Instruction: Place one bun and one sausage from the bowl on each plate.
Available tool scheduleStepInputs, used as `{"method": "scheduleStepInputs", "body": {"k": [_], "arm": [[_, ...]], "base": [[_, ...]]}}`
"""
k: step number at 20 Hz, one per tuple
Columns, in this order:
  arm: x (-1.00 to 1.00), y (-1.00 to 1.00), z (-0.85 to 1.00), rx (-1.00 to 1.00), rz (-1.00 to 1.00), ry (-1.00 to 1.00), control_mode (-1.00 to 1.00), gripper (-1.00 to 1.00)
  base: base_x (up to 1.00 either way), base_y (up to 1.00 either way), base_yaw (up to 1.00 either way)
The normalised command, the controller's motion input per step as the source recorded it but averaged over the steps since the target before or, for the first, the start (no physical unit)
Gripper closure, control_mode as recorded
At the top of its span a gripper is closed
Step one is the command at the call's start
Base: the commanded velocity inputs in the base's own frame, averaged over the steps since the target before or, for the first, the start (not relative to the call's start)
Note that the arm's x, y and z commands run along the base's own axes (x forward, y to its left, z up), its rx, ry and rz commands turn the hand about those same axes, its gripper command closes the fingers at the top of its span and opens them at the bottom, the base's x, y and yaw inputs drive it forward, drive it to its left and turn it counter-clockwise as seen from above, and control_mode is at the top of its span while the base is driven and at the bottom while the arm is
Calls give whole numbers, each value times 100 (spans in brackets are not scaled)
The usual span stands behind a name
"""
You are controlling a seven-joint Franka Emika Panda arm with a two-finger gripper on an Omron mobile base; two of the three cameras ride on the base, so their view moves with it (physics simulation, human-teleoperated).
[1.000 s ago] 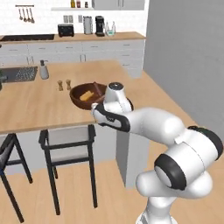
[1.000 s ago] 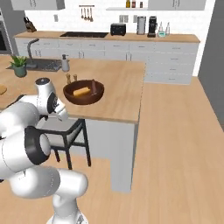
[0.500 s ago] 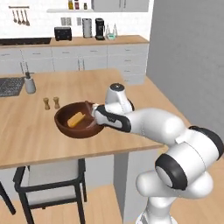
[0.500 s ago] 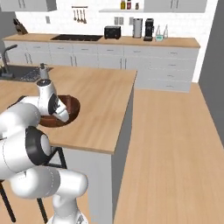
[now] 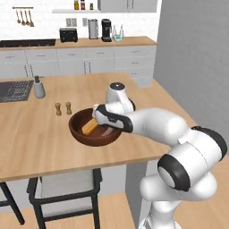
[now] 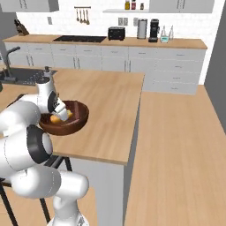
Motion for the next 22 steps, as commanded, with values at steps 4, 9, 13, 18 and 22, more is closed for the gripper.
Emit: {"method": "scheduleStepInputs", "body": {"k": [4,9,13,18,22], "arm": [[0,0,0,0,0,0,100,-100],[38,-26,2,-3,13,0,-100,-100],[22,-31,-5,-23,34,1,-100,-100],[-6,54,-43,-43,27,3,-100,-100],[12,20,-27,-9,9,-12,-100,-100]], "base": [[80,-11,1],[35,-22,4],[0,0,0],[0,0,0],[0,0,0]]}}
